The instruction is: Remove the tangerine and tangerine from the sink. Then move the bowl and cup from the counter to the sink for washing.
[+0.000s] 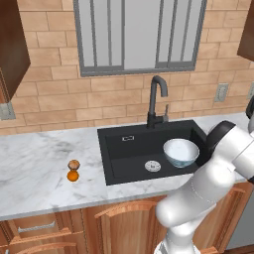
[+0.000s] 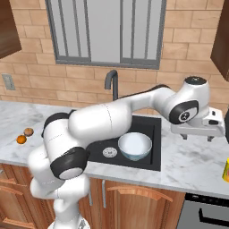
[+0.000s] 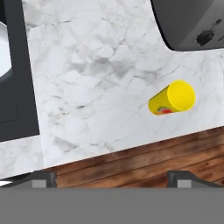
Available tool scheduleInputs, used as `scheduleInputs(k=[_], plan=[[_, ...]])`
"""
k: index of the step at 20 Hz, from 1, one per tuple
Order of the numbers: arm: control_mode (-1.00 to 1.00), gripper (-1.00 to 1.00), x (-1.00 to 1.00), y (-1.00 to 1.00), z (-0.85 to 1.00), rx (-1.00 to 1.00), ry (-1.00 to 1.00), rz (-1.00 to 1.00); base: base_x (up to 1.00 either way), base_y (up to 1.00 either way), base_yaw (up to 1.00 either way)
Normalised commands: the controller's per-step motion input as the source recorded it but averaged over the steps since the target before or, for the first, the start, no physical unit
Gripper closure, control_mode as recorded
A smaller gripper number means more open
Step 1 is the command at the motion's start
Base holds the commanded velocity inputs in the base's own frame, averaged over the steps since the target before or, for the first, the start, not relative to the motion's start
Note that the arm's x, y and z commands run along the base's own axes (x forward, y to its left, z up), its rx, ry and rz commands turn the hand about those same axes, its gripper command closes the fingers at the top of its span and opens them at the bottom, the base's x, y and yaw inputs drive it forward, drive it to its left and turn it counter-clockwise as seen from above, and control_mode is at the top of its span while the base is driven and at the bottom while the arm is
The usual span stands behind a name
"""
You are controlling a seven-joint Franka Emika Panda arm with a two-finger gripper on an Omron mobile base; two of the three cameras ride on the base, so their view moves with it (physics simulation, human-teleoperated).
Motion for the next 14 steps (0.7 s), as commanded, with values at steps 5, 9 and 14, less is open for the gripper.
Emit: scheduleInputs(k=[5,9,14], plan=[[-1.0,-1.0,0.0,-0.13,-0.12,0.0,0.0,0.0,0.0,0.0,0.0],[-1.0,-1.0,0.0,-0.16,-0.15,0.0,0.0,0.0,0.0,0.0,0.0],[-1.0,-1.0,0.0,-0.11,-0.16,0.0,0.0,-0.03,0.0,0.0,0.0]])
